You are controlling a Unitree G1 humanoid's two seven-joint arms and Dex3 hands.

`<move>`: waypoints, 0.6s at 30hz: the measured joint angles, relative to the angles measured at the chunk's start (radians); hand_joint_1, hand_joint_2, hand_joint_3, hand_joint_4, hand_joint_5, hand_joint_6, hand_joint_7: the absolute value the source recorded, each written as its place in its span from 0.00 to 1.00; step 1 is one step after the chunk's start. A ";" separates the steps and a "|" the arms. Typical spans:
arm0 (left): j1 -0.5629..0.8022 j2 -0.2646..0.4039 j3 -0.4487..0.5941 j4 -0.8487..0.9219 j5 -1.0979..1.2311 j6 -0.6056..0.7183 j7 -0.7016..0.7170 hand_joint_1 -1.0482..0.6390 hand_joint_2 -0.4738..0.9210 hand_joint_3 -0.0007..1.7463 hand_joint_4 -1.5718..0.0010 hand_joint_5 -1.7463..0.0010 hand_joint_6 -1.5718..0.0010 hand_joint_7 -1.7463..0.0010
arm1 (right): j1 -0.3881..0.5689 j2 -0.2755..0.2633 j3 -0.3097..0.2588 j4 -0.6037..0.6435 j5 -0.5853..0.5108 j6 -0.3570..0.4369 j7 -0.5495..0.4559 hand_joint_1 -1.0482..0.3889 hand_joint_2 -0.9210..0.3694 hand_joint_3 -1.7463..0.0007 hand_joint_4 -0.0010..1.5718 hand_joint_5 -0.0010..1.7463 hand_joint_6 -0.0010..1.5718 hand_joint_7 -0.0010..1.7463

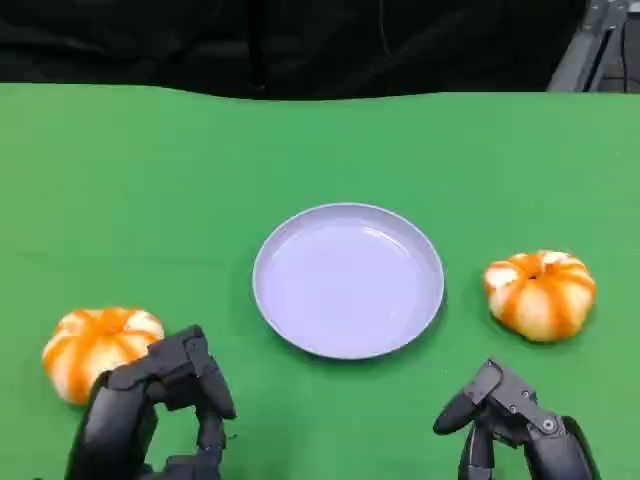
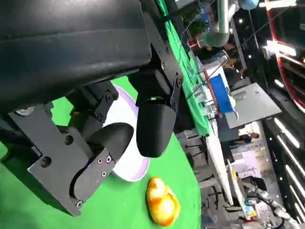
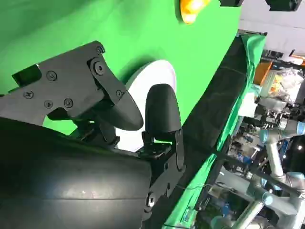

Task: Grasp the bread from the table and place it into the plate.

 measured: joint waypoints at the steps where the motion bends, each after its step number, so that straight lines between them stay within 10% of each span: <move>1: 0.000 0.000 0.000 0.000 -0.001 0.002 0.000 0.55 0.51 0.98 0.41 0.00 0.50 0.01 | 0.000 0.000 0.000 0.000 0.000 0.000 0.000 0.62 0.18 0.17 0.53 1.00 0.29 1.00; 12: 0.001 0.002 0.001 0.000 0.001 0.003 0.000 0.54 0.51 0.98 0.41 0.00 0.51 0.01 | 0.000 0.000 0.000 -0.002 0.005 -0.001 0.000 0.62 0.18 0.18 0.52 1.00 0.28 1.00; 18: -0.004 0.004 0.032 -0.015 0.051 0.060 0.042 0.55 0.67 0.64 0.61 0.16 0.66 0.39 | 0.000 -0.001 0.000 -0.002 0.008 -0.002 0.000 0.63 0.18 0.17 0.52 1.00 0.29 1.00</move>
